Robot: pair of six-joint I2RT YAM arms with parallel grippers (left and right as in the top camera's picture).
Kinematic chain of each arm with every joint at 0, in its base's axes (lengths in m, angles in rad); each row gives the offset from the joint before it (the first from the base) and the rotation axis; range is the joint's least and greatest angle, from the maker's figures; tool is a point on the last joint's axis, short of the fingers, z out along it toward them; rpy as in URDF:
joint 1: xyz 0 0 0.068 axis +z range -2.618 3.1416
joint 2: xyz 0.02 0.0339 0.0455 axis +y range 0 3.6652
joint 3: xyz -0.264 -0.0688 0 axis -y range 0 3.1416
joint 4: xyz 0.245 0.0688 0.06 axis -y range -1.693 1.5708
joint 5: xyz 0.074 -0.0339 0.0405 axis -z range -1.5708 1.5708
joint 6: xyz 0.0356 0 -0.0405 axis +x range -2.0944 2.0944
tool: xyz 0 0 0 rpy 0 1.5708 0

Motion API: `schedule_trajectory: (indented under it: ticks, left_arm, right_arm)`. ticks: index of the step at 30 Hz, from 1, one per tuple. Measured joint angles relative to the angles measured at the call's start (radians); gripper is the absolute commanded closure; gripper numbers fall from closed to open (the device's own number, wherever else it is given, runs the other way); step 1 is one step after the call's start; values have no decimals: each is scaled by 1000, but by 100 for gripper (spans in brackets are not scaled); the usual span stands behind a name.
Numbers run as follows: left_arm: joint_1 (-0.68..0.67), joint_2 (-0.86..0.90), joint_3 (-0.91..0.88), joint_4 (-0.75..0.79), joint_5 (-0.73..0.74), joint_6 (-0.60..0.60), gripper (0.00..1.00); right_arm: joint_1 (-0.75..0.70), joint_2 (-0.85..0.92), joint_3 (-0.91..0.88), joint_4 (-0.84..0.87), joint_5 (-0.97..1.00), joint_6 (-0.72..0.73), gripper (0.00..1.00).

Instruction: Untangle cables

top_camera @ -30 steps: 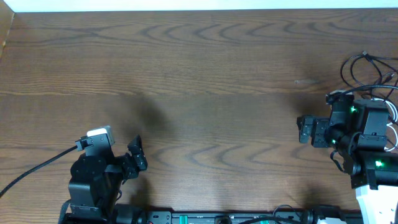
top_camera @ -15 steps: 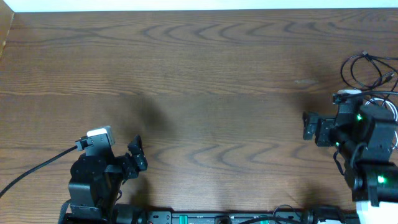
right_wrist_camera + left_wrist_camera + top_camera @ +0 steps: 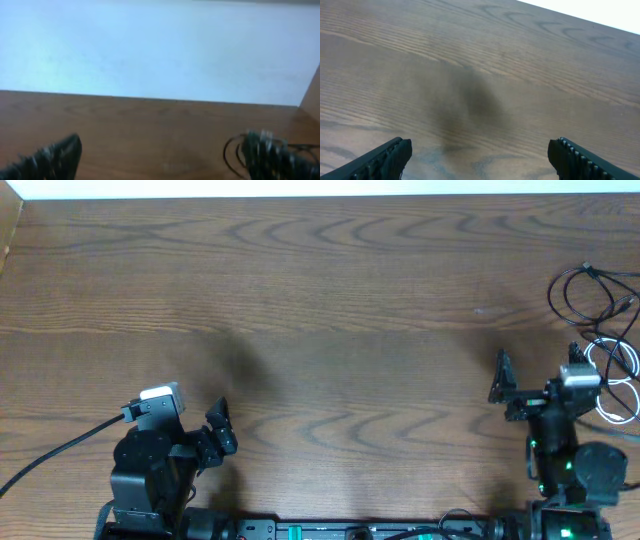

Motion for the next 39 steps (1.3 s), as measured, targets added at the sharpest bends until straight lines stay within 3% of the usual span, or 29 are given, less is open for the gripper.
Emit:
schedule_trajectory:
  ticks: [7, 12, 26, 39]
  left_arm:
    - [0, 0, 0, 0, 0, 0, 8]
    - [0, 0, 0, 0, 0, 0, 7]
    - [0, 0, 0, 0, 0, 0, 8]
    - [0, 0, 0, 0, 0, 0, 8]
  right_arm:
    - [0, -123, -181, 196, 7, 0, 1]
    - [0, -213, -273, 241, 21, 0, 1]
    - [10, -319, -307, -116, 49, -38, 1]
    - [11, -315, -307, -116, 49, -44, 1]
